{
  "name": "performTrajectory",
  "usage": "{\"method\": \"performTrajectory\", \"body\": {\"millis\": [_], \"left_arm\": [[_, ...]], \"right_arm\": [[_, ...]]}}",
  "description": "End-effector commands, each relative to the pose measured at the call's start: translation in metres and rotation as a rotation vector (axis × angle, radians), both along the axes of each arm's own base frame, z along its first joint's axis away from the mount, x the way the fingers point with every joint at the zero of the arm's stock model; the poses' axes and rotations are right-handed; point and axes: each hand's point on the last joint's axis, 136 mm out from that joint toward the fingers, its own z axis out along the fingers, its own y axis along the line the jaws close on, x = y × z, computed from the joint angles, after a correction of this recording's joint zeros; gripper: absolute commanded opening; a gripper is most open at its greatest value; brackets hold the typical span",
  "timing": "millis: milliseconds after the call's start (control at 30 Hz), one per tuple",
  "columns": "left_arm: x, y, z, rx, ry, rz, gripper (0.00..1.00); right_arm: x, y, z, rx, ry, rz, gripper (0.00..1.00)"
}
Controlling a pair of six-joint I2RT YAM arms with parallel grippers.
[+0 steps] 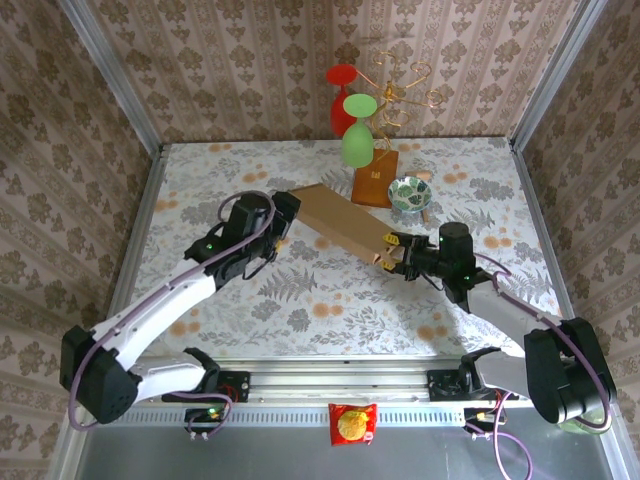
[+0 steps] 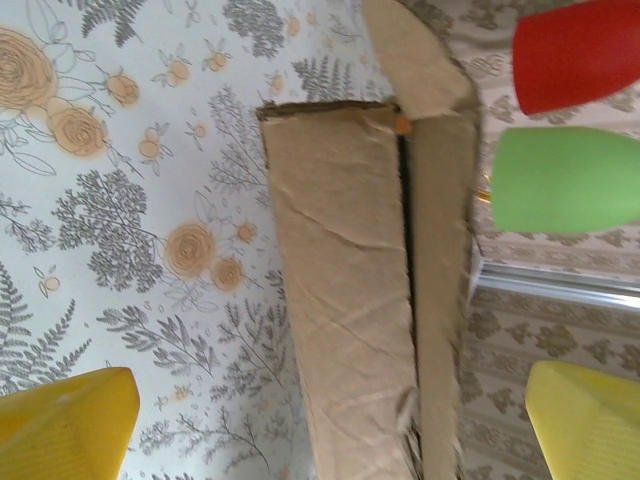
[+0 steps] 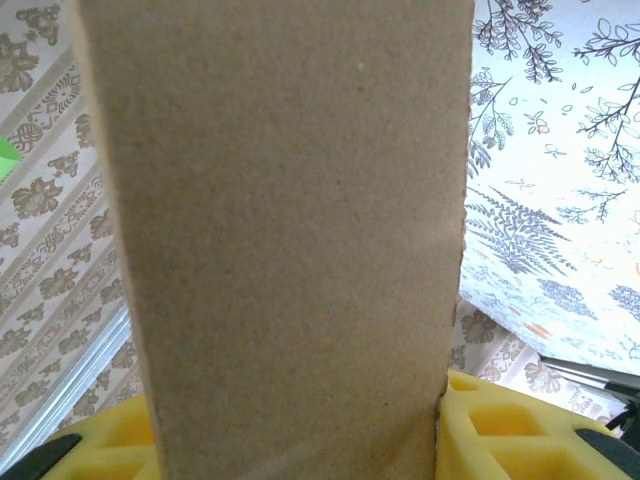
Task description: Fold the paper box
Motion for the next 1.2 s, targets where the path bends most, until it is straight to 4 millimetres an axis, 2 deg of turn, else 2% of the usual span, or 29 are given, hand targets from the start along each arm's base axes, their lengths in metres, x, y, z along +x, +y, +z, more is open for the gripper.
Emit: {"method": "performTrajectory", "body": {"millis": [0,300,467,533,767,1167], "left_arm": [[0.016,-0.012,0.009,-0.070,0.005,0.024,1.00],[0.036,-0.027,-0.011,-0.107,0.004,0.048,1.00],[0.044,-0.032,-0.021,-0.135,-0.005,0.064,0.90],[0.044,-0.030,-0.025,-0.130,0.006,0.078,0.84],[0.039,-0.025,-0.031,-0.105,0.041,0.092,0.77],[0.041,-0.029,-0.056,-0.063,0.107,0.085,0.79]], "right_arm": [[0.011,0.004,0.020,0.058,-0.011,-0.033,0.27],[0.012,0.008,0.015,0.062,-0.007,-0.022,0.25],[0.014,0.012,0.017,0.065,-0.014,-0.012,0.24],[0.015,0.013,0.016,0.066,-0.015,-0.012,0.24],[0.016,0.014,0.014,0.066,-0.013,-0.005,0.24],[0.018,0.019,0.016,0.070,-0.021,0.014,0.24]]}}
